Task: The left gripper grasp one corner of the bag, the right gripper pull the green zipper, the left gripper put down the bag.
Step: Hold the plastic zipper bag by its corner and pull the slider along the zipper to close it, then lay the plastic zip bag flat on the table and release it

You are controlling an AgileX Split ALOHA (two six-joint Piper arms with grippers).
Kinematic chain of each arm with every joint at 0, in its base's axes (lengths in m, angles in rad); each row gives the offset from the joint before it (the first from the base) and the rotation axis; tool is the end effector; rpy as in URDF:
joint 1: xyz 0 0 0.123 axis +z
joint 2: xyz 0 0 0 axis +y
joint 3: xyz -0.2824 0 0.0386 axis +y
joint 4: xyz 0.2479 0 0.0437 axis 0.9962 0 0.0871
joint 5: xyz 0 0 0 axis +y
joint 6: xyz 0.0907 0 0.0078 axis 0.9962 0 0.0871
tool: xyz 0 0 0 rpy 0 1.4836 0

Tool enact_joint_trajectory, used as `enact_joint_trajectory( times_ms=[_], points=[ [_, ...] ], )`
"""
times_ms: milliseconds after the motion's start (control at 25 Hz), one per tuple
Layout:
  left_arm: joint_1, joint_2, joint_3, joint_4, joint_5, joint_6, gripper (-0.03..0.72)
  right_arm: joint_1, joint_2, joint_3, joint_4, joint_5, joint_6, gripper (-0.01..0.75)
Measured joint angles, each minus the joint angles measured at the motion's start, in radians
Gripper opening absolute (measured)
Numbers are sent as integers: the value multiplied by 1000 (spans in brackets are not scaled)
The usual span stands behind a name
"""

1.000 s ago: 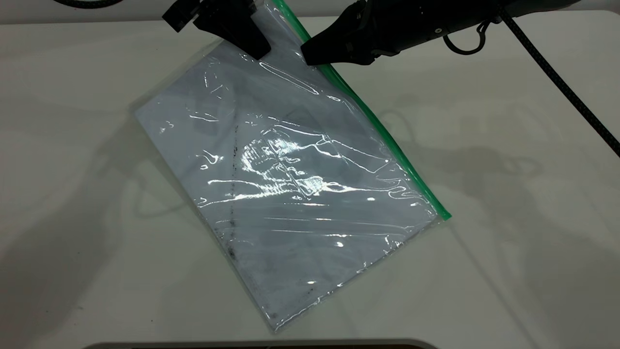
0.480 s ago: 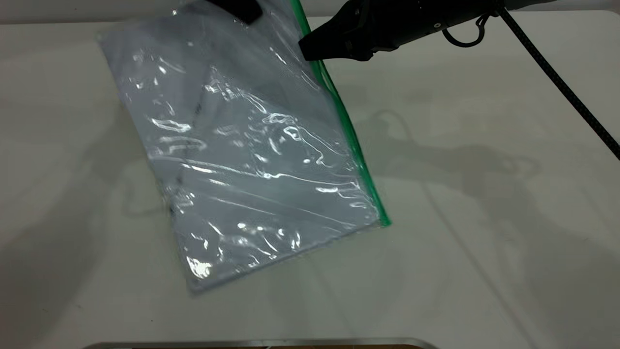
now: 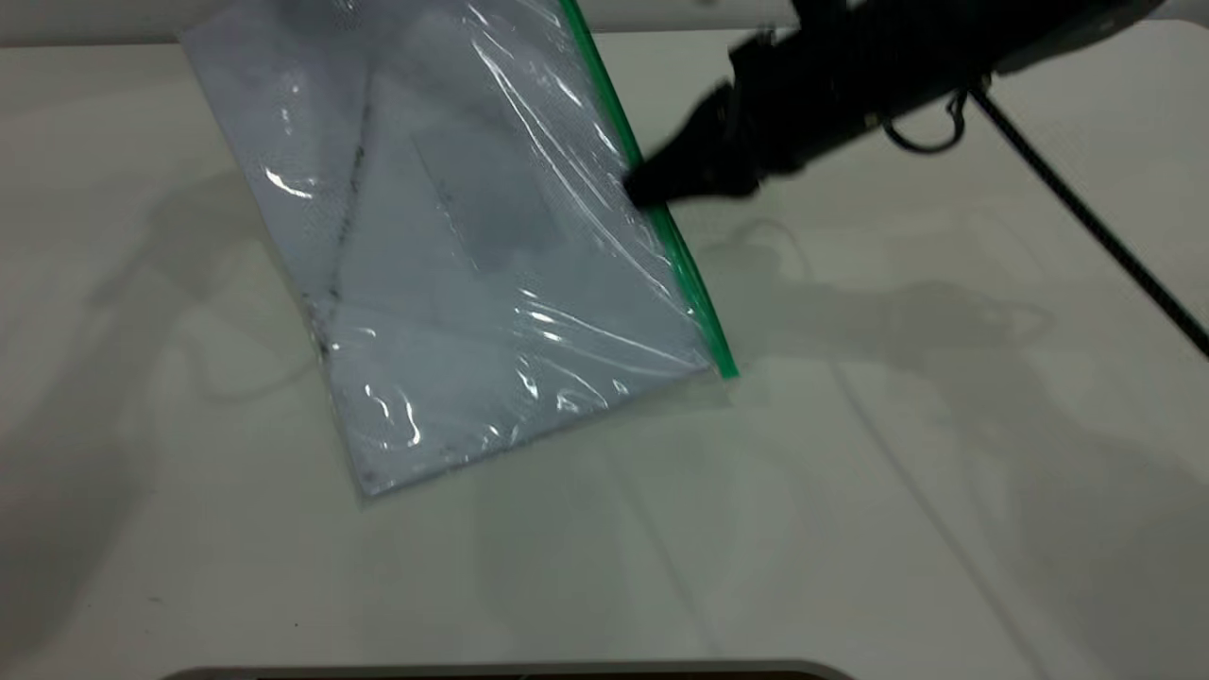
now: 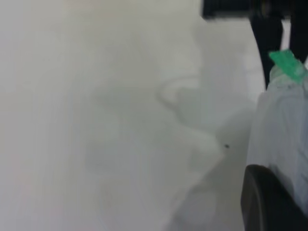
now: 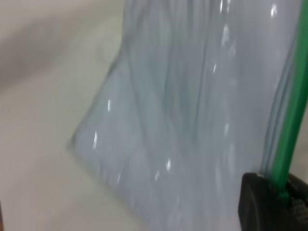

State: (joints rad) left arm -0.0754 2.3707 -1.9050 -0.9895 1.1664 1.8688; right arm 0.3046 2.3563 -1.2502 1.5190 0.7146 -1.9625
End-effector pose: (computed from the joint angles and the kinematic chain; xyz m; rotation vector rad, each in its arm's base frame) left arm 0.4801 -0.1065 0.1639 1.6186 1.6723 -0.6865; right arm 0.3737 0.1801 0.0332 -1.1366 2.1904 0.8631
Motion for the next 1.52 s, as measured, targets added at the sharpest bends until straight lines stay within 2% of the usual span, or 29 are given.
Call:
enact_joint_trajectory(
  times_ms=[120, 400, 720, 800, 880, 1080, 1160, 1320, 1520],
  points=[
    [22, -1, 0, -16, -3, 13, 51, -2, 40, 0, -115, -17, 87, 35],
    [24, -1, 0, -21, -32, 14, 51, -2, 82, 0, -310, -31, 296, 35],
    [24, 4, 2, -25, -33, 14, 51, -3, 82, 1, -292, -46, 355, 57],
    [24, 10, 1, -32, -33, 14, 51, -3, 74, 2, -274, -63, 347, 90],
    [24, 23, -5, -43, -33, 11, 51, -5, 54, 11, -260, -97, 312, 158],
    [5, 69, -5, -44, -41, -21, 51, -5, -40, 13, -235, -187, 264, 393],
    [-13, 86, -5, -31, -48, -35, 51, -5, -107, 13, -228, -206, 265, 460],
    [-48, 120, -5, -14, -56, -90, 51, -5, -270, 15, -224, -196, 317, 494],
    [-74, 145, -5, 2, -63, -230, 62, -5, -501, 21, -273, -87, 450, 489]
  ],
)
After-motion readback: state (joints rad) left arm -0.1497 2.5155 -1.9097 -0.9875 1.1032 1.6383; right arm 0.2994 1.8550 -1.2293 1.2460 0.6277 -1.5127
